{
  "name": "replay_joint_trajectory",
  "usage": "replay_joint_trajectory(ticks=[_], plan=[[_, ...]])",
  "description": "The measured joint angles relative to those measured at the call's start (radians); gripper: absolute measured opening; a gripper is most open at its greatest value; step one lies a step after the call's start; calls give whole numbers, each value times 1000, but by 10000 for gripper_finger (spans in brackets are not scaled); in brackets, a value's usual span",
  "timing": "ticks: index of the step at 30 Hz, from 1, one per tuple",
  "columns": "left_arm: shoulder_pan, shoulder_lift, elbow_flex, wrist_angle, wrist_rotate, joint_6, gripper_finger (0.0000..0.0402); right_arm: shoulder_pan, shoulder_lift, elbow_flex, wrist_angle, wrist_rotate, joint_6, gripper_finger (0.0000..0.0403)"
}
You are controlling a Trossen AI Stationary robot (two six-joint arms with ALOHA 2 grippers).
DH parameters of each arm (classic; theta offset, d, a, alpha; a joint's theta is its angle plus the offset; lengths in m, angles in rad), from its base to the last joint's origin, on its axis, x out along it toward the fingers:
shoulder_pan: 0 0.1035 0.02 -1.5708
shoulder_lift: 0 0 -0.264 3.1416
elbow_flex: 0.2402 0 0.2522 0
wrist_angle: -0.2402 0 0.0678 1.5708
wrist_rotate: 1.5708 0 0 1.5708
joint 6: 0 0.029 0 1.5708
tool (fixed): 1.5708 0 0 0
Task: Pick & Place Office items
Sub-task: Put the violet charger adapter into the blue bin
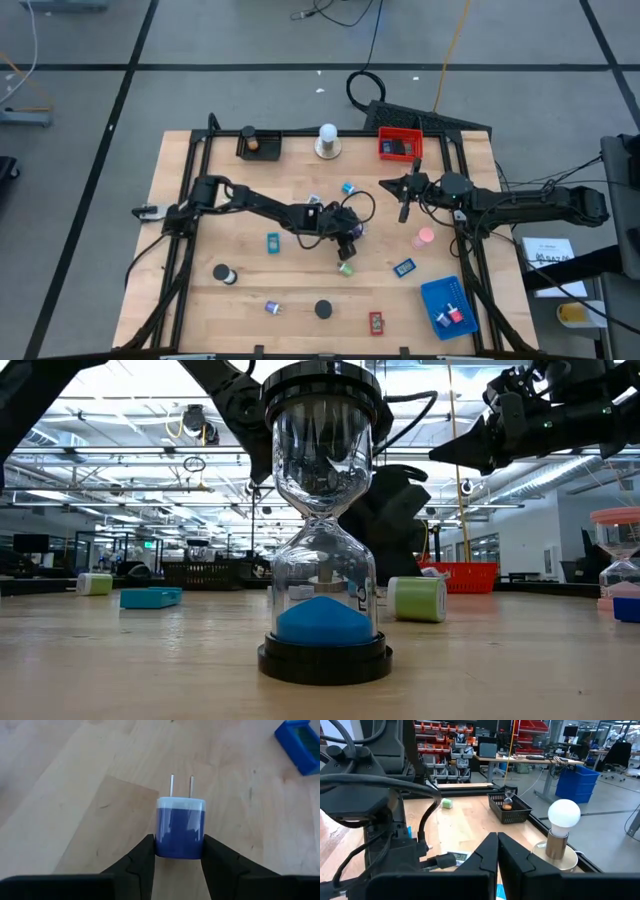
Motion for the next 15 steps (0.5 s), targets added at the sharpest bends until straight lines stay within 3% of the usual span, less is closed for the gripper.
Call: replay_joint_trajectory(ticks=[4,11,15], plan=[[0,-1,0,-18,0,-11,142,0,0,0,-1,0,0,4],[-4,-1,0,-36,2,-6,204,0,0,0,-1,0,0,4],[-2,-37,0,-79,-1,17,209,0,0,0,-1,0,6,4]])
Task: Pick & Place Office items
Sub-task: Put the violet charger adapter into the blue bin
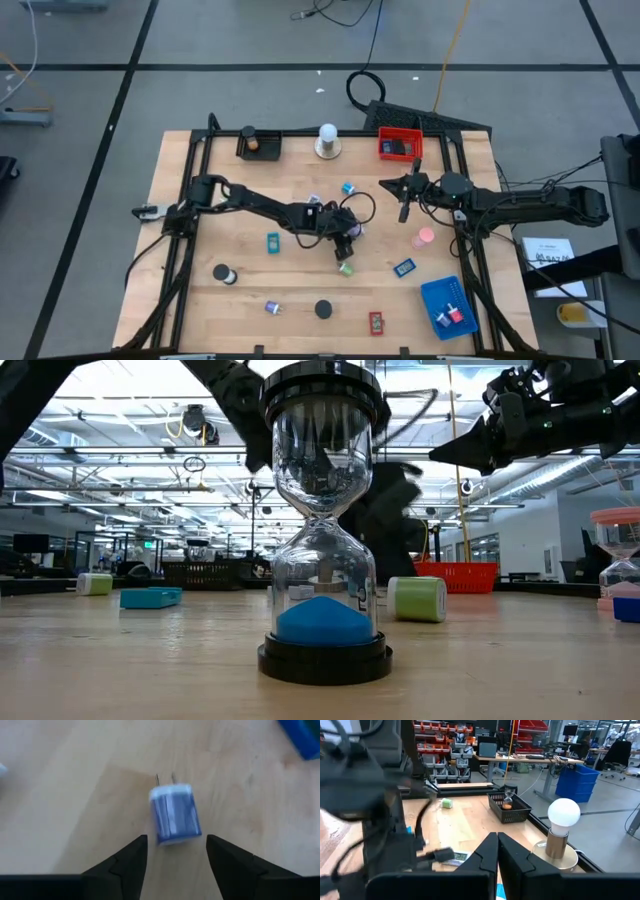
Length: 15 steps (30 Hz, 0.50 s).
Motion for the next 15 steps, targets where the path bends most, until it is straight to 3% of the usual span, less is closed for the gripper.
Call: replay_joint_trajectory(ticks=[4,7,15], plan=[[-8,-96,-31,-29,-36,72,176,0,0,0,-4,0,10,4],[-24,-190,-151,80,-54,142,129,0,0,0,-4,0,26,4],[-12,-386,-673,890,-44,185,14,0,28,0,72,48,126,4]])
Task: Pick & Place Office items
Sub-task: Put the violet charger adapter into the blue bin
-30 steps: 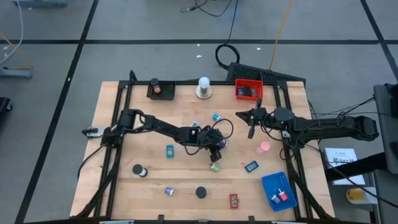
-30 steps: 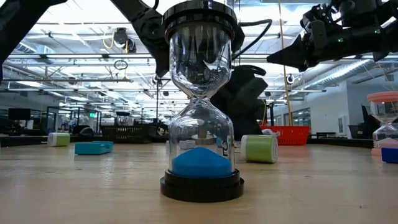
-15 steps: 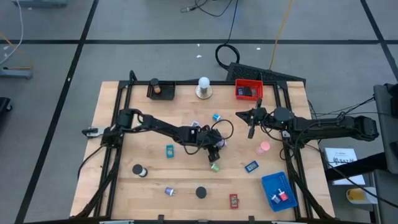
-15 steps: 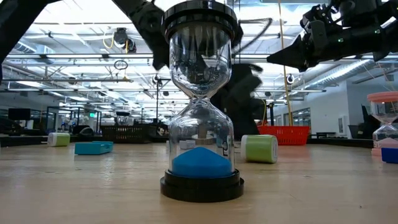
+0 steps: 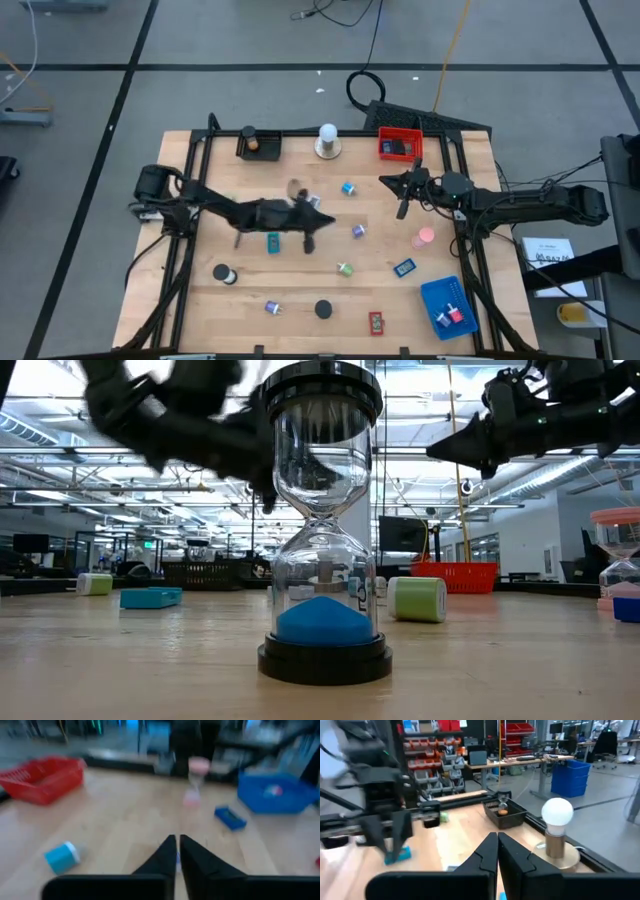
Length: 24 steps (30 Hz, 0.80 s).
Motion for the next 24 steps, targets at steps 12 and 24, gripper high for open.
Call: replay_joint_trajectory(ticks=[12,24], plan=[[78,-4,-327,508,-15,-5,25,80,221,287,-511,145,198,4],[81,-4,-323,462,-15,-74,26,145,536,661,-1147,-58,303,105]])
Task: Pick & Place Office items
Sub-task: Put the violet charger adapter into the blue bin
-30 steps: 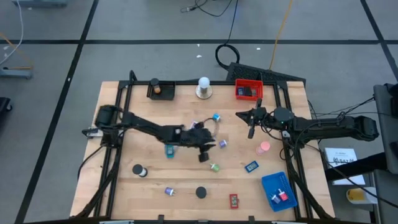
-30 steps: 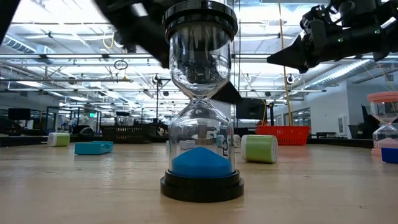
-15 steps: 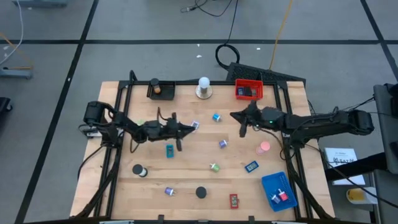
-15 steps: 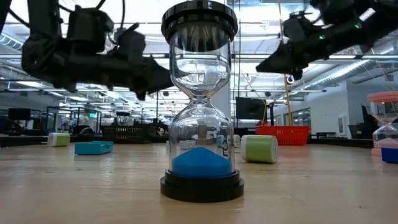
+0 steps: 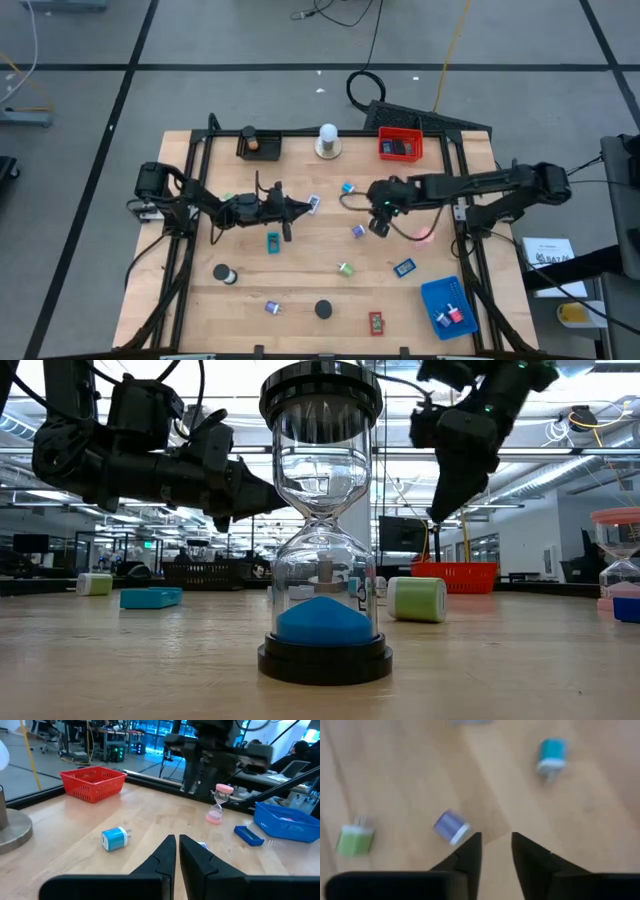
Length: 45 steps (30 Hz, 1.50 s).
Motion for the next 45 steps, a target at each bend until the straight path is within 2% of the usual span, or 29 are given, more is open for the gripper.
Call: replay_joint_trajectory(ticks=[9,13,17,26,32,39,45], plan=[[0,0,0,5,0,3,26,62,243,221,-168,-35,-221,210],[0,0,0,5,0,3,26,68,314,266,-159,-104,-287,240],[0,1,0,5,0,2,26,71,362,277,-148,-110,-351,253],[0,1,1,5,0,2,26,71,472,276,-126,-130,-450,239],[0,1,1,6,0,1,26,71,513,275,-124,-130,-462,201],[0,1,1,6,0,1,26,71,514,275,-117,-130,-415,127],[0,1,1,6,0,1,26,71,469,274,-133,-130,-332,122]])
